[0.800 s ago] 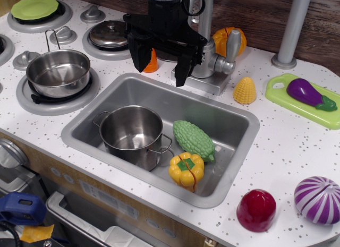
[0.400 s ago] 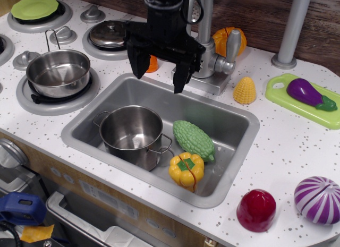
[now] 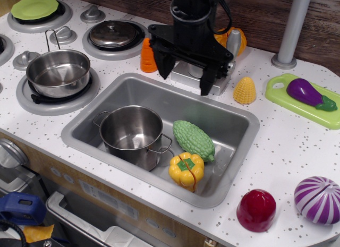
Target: Turn faucet front to left
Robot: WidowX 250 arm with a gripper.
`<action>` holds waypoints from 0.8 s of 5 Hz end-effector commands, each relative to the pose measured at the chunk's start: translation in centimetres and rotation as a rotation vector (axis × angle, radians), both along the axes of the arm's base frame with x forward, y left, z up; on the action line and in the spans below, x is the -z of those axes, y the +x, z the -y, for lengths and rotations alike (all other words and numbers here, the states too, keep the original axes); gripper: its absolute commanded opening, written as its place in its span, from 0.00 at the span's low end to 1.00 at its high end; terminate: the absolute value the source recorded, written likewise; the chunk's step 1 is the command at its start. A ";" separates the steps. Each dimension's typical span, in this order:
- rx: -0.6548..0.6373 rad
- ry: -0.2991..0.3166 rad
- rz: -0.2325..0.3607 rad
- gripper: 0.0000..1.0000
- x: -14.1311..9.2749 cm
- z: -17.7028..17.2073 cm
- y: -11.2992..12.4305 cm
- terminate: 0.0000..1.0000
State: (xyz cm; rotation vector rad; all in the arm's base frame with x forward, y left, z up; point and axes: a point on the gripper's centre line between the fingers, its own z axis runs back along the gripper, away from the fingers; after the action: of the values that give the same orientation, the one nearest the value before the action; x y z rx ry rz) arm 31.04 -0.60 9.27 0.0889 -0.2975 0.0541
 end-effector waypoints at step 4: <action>0.085 -0.030 0.148 1.00 -3.0 1.0 4.7 0.00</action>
State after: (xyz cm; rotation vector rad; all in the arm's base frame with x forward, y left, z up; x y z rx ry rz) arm 35.10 -1.24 10.76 0.0464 -0.4018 -0.0307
